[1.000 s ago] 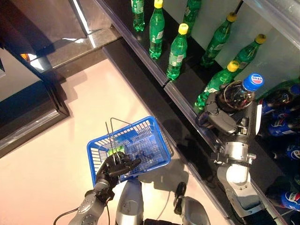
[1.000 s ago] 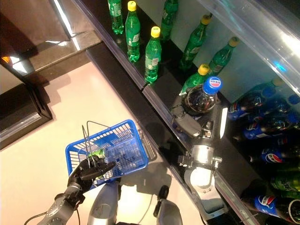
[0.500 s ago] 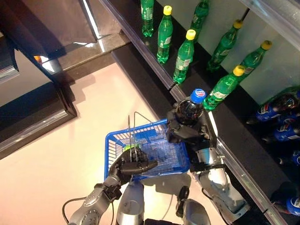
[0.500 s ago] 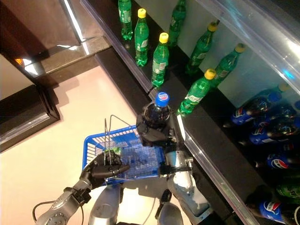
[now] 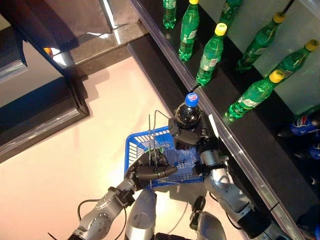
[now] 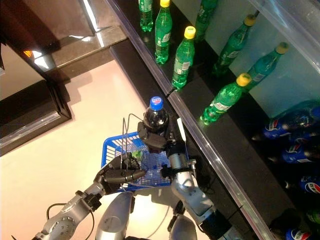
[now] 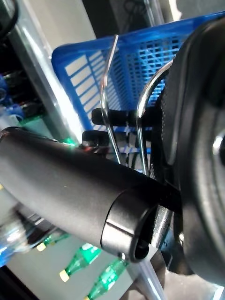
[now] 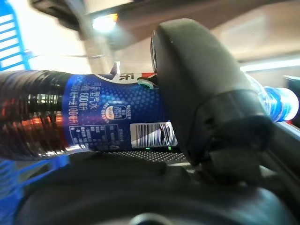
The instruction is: Pick up the drink and place into the basket.
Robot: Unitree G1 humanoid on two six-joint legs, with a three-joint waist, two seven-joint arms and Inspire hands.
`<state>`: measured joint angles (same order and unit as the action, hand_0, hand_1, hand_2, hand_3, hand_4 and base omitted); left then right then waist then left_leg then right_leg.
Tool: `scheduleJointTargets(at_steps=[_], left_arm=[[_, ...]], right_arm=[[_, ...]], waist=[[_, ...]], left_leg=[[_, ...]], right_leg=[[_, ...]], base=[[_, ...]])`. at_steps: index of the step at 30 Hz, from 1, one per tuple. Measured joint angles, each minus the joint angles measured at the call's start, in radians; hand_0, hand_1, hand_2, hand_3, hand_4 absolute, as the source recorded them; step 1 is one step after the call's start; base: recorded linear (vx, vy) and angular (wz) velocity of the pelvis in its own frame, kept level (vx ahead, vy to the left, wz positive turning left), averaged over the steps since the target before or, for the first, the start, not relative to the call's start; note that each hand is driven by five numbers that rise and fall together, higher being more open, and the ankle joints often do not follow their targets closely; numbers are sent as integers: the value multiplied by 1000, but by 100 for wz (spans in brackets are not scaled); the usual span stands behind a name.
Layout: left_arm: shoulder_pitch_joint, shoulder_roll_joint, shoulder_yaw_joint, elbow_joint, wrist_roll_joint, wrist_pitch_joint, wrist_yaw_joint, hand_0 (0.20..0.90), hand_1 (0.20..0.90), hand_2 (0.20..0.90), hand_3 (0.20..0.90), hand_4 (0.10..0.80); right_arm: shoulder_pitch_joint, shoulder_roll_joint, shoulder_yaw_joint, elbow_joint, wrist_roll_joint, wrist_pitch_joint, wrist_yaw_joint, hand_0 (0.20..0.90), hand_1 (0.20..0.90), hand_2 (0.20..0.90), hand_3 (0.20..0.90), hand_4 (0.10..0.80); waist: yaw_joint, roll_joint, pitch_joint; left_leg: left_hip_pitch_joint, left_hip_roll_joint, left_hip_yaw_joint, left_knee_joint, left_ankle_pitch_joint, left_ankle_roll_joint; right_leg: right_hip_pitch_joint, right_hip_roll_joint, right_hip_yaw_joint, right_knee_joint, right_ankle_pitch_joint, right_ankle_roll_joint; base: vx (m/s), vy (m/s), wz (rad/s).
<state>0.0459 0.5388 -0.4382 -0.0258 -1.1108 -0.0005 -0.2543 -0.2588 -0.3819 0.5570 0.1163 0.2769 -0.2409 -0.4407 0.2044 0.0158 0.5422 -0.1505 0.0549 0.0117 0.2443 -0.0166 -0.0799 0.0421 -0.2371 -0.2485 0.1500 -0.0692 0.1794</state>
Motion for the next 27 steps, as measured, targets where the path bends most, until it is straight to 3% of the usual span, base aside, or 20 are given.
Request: scheduleJointTargets(at_steps=[6,14,17,27], left_arm=[[-11,2,-19,0,-42,14,-80,300,300,300,200,100],[-11,5,-16,0,-52,19,-161,300,300,300,200,100],[-8,15,-22,0,-50,54,-164,300,300,300,200,100],[-26,-39,-25,0,-51,112,-183,300,300,300,200,100]], right_arm=[[-14,-7,16,224,-106,108,21,300,300,300,200,100],[-61,-18,66,365,-208,282,132,300,300,300,200,100],[-98,-37,94,391,-260,329,183,300,300,300,200,100],[-249,-38,206,508,-442,401,350,300,300,300,200,100]], waist=[[15,2,0],[37,7,0],[37,7,0],[75,7,0]], left_leg=[[-28,-10,-19,-1,3,5],[-26,-11,-23,-2,5,7],[-20,-13,-31,-2,6,8],[-23,-19,-51,-2,9,8]], right_leg=[[-14,-6,-19,-4,-2,3],[-7,-5,-25,-7,-2,3],[6,-5,-37,-9,-2,3],[16,-6,-53,-13,-3,4]], base=[[-15,9,9],[10,-15,1],[17,-45,8],[13,-34,5]])
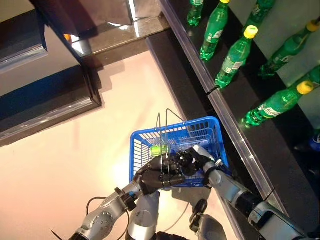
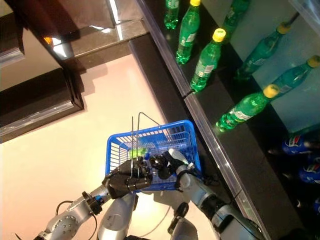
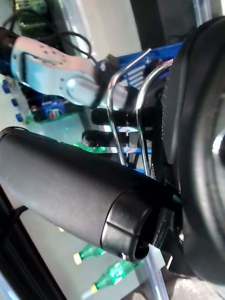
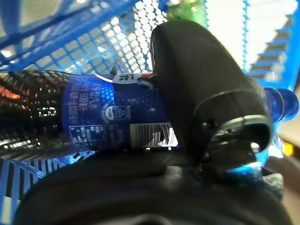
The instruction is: Pick up the drink and place into the basket.
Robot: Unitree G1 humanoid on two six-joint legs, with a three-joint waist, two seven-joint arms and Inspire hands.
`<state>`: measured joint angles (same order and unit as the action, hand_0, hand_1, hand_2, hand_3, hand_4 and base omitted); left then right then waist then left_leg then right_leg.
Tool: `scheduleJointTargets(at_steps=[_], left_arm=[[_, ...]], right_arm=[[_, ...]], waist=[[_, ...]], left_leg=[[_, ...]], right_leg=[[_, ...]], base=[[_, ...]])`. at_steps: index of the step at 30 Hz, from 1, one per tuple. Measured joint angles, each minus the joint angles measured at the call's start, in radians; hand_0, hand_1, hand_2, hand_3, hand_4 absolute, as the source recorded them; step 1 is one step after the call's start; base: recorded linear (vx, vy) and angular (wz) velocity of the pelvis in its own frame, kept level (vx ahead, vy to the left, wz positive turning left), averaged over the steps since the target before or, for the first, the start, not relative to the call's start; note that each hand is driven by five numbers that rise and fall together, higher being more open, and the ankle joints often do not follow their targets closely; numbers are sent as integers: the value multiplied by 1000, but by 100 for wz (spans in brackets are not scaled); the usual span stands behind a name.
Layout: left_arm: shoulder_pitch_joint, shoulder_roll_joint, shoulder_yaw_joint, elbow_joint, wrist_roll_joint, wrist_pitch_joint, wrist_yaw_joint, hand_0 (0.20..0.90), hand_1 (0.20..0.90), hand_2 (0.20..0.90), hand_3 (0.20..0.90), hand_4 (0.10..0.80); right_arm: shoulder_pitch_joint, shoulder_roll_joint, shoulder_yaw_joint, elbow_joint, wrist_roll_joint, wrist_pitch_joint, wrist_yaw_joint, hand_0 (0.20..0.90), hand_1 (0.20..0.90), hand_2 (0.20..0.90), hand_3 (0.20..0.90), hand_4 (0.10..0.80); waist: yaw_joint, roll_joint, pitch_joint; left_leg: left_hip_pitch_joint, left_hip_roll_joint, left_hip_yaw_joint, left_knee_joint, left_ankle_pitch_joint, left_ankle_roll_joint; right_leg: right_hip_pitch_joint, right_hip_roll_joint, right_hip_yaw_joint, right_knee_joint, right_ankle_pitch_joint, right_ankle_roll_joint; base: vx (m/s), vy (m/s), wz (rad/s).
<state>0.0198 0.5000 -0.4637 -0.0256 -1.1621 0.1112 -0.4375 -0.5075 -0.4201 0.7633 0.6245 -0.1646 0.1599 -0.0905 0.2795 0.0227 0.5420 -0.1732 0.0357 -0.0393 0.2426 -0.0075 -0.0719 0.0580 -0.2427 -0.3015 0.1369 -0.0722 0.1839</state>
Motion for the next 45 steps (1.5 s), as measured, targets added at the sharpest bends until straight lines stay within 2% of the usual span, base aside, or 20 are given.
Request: scheduleJointTargets(at_steps=[4,10,18,26,32,33,34,35,45], left_arm=[[-32,-11,-6,0,-2,26,-12,300,300,300,200,100],[-104,-13,-87,0,0,32,-21,300,300,300,200,100],[-174,-13,-167,0,-3,63,-21,300,300,300,200,100],[-219,-11,-228,0,-3,61,-21,300,300,300,200,100],[-235,-11,-236,0,-3,56,-20,300,300,300,200,100],[-237,-11,-238,0,-3,54,-20,300,300,300,200,100],[-241,-11,-238,0,-3,52,-20,300,300,300,200,100],[-244,-10,-240,0,-3,50,-18,300,300,300,200,100],[-253,-5,-238,0,-3,17,-6,300,300,300,200,100]], right_arm=[[-53,25,28,46,-98,27,76,300,300,300,200,100],[-140,80,122,219,-156,34,223,300,300,300,200,100],[-178,120,163,416,-159,27,293,300,300,300,200,100],[-199,122,187,467,-190,25,352,300,300,300,200,100],[-216,146,187,504,-197,14,355,300,300,300,200,100],[-217,148,187,505,-199,11,355,345,345,345,252,152],[-217,150,187,506,-200,7,354,662,662,662,623,523],[-216,151,187,507,-200,6,354,900,900,900,900,800],[-232,138,178,508,-203,-21,269,900,900,900,900,800]], waist=[[14,0,0],[27,0,0],[28,10,-1],[17,12,-2],[10,14,-3],[6,14,-3],[5,14,-2],[2,14,-2],[-12,13,-2]], left_leg=[[-2,-2,-1,0,1,1],[-6,-14,-23,1,2,2],[-23,-30,-26,3,7,11],[-40,-36,-26,10,13,16],[-83,-44,-25,23,18,22],[-90,-44,-25,25,18,23],[-96,-45,-25,27,19,23],[-98,-45,-25,28,19,24],[-132,-44,-7,39,24,28]], right_leg=[[0,-1,-3,0,0,0],[6,-9,-23,2,-6,5],[-15,-28,-24,30,-16,13],[-49,-41,-21,76,-31,14],[-111,-57,-13,122,-43,15],[-115,-58,-13,124,-43,15],[-119,-59,-13,126,-43,15],[-127,-60,-11,130,-43,16],[-189,-67,17,162,-45,15]], base=[[5,-3,2],[10,10,10],[3,10,2],[-29,20,1],[-40,27,1],[-46,19,2],[-49,21,1],[-58,29,-1],[-37,27,-5]])
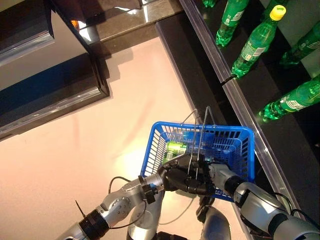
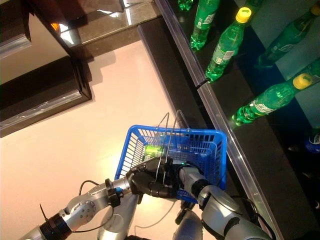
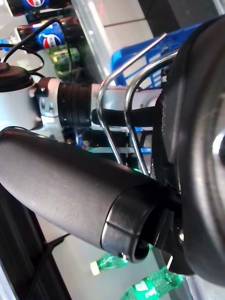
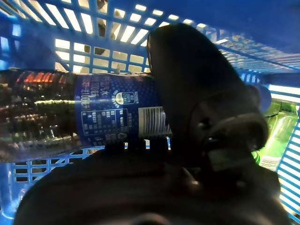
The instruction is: Pick up the drink and place into the basket.
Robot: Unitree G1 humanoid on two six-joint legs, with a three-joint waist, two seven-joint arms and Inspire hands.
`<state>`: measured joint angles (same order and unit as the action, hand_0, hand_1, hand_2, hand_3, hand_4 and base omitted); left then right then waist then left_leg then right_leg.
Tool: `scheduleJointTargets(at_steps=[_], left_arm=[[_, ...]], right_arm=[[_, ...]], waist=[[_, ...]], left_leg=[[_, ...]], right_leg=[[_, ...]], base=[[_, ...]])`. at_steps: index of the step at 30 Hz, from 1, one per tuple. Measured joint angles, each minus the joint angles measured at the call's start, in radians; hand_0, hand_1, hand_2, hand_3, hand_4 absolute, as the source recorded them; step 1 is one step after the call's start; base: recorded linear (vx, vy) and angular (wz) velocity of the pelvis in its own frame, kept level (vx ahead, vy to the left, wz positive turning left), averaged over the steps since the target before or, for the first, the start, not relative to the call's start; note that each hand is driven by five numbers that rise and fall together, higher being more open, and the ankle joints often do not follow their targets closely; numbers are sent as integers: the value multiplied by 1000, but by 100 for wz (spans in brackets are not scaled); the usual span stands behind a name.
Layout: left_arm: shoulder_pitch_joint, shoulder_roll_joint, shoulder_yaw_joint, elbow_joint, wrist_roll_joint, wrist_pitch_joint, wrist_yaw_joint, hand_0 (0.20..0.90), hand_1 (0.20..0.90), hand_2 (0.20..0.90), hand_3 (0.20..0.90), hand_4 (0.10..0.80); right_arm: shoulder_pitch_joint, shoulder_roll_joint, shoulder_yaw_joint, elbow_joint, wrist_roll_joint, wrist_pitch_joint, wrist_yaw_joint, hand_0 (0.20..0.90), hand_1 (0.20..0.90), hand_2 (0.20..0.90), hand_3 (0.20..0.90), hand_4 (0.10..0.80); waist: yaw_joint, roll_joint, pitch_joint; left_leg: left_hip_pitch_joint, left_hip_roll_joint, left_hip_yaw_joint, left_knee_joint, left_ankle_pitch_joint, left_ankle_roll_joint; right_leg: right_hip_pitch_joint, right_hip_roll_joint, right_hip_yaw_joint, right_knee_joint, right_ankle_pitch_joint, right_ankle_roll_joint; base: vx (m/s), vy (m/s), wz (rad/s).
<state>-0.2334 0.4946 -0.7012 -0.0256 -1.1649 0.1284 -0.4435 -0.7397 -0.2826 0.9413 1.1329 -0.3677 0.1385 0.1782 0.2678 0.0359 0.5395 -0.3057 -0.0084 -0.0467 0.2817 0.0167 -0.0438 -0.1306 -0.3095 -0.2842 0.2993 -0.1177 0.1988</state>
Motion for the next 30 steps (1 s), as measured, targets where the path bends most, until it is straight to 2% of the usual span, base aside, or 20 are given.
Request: scheduleJointTargets(at_steps=[9,14,16,19,22,30], left_arm=[[0,2,28,0,0,-7,0,300,300,300,200,100],[1,5,67,0,-8,-8,11,300,300,300,200,100],[9,5,92,0,-15,-9,25,300,300,300,200,100],[57,5,153,0,-24,-14,39,300,300,300,200,100],[106,3,200,0,-30,-21,41,300,300,300,200,100],[151,-9,249,1,-47,-33,41,300,300,300,200,100]], right_arm=[[-4,-7,-47,-1,7,-32,-60,900,900,900,900,800],[10,-24,-89,-46,72,-50,-122,900,900,900,900,800],[38,-46,-141,-122,113,-48,-167,900,900,900,900,800],[89,-108,-218,-381,131,-18,-271,900,900,900,900,800],[117,-148,-258,-566,127,22,-316,900,900,900,900,800],[184,-168,-324,-670,58,39,-341,900,900,900,900,800]], waist=[[-10,-1,0],[-28,-2,1],[-34,-5,2],[-65,-7,2],[-89,-12,3],[-103,-21,3]], left_leg=[[-16,-2,12,0,4,4],[-9,-2,17,0,7,5],[1,-1,23,-2,7,5],[7,3,37,-3,8,6],[13,6,41,-4,8,6],[43,11,59,-21,9,6]], right_leg=[[-29,-4,20,21,0,0],[-28,-5,26,26,1,-1],[-28,-5,33,26,1,-1],[-28,-3,48,28,4,-2],[-27,-1,54,28,5,-4],[-11,3,71,19,9,-4]], base=[[-22,43,-4],[5,58,-3],[-3,61,-12],[4,52,-12],[15,44,-5],[5,13,-6]])
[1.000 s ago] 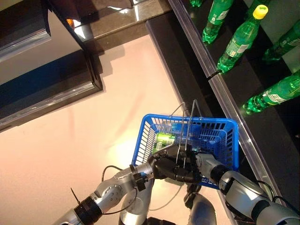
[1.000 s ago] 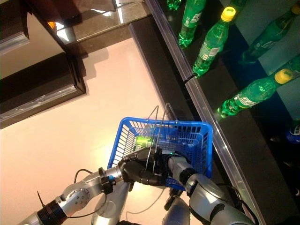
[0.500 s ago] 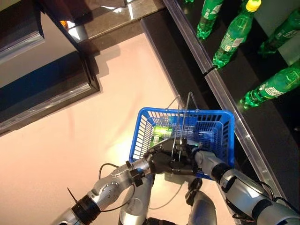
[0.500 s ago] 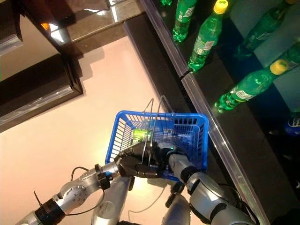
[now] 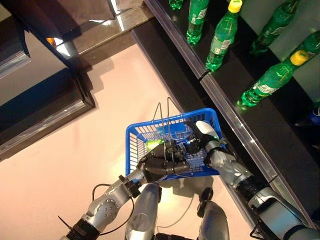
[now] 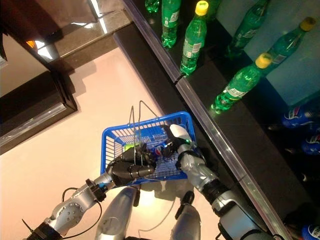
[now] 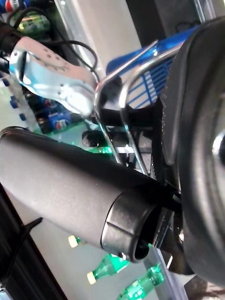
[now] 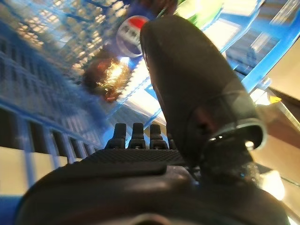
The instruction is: Pick up the drink and place into the basket.
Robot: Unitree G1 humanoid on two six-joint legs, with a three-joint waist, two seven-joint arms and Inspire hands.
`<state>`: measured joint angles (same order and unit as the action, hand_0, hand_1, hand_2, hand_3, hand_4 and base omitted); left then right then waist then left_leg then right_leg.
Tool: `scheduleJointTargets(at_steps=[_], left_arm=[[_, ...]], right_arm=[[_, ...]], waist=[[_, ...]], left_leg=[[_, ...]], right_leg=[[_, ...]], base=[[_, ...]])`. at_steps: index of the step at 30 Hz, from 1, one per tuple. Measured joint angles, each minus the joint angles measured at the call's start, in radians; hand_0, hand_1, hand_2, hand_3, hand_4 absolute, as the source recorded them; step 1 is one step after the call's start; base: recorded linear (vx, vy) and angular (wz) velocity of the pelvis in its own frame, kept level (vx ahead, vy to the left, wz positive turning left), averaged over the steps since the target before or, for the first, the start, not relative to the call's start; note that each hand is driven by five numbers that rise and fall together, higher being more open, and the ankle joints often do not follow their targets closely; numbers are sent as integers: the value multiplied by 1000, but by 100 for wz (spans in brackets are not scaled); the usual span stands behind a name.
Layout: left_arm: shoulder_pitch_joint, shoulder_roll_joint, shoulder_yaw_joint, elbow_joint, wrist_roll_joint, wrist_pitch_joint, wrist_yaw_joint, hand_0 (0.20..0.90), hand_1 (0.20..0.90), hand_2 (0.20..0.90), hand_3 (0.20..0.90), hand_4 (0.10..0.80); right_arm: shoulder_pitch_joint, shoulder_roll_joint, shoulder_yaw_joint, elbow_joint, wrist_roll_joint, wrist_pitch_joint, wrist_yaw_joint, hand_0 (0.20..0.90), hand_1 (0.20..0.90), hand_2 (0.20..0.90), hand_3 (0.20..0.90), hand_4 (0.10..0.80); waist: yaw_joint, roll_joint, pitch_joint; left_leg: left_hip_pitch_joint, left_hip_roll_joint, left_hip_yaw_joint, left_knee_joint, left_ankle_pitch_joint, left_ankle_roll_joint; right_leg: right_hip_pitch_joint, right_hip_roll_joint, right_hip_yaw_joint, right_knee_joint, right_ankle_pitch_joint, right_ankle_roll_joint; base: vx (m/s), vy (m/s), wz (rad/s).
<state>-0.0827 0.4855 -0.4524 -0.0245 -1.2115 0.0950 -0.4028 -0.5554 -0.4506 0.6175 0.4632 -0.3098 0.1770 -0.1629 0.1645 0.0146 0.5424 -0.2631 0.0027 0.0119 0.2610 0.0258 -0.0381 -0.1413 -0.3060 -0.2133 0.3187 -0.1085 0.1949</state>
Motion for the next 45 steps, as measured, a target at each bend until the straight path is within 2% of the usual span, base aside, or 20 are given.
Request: scheduleJointTargets(at_steps=[6,15,22,24,27,32,39,45], left_arm=[[4,-6,4,0,-6,-1,0,300,300,300,200,100],[44,-8,6,0,-5,-34,0,300,300,300,200,100],[90,-9,21,0,-5,-52,10,300,300,300,200,100],[95,-9,23,0,-6,-66,27,300,300,300,200,100],[114,-8,35,0,-10,-75,31,300,300,300,200,100],[131,-4,36,0,-31,-105,48,300,300,300,200,100],[138,-4,34,0,-74,-147,52,300,300,300,200,100],[158,7,27,0,-114,-173,52,300,300,300,200,100]], right_arm=[[37,-18,-37,-74,-4,2,-16,900,900,900,900,800],[173,-25,-176,-335,37,-12,-141,900,900,900,900,800],[247,-25,-239,-549,39,-195,-229,900,900,900,900,800],[247,-25,-251,-607,36,-291,-294,900,900,900,900,800],[249,-24,-267,-654,32,-356,-369,900,900,900,900,800],[258,-23,-308,-689,26,-404,-528,900,900,900,900,800],[285,1,-308,-683,4,-442,-722,900,900,900,900,800],[298,20,-305,-640,18,-435,-745,900,900,900,900,800]], waist=[[-3,0,0],[-21,-2,0],[-53,-4,-1],[-57,-4,-2],[-57,-5,-3],[-59,-7,-4],[-61,-5,-5],[-63,-4,-5]], left_leg=[[3,3,4,-2,0,0],[58,8,8,-35,3,-5],[103,17,22,-70,5,-8],[116,22,27,-77,4,-9],[144,22,32,-92,5,-10],[171,23,40,-107,5,-11],[176,26,54,-110,5,-11],[184,26,58,-110,5,-11]], right_leg=[[7,5,-1,-9,6,-1],[55,10,0,-44,10,-1],[97,23,3,-86,22,-2],[114,28,3,-101,25,-4],[138,29,3,-114,25,-3],[157,30,12,-125,27,-3],[158,32,27,-134,36,-3],[162,32,27,-134,38,-2]], base=[[18,11,-1],[41,32,-2],[64,40,-6],[111,12,-3],[76,-1,-5],[27,17,-4],[26,13,-6],[3,5,-1]])
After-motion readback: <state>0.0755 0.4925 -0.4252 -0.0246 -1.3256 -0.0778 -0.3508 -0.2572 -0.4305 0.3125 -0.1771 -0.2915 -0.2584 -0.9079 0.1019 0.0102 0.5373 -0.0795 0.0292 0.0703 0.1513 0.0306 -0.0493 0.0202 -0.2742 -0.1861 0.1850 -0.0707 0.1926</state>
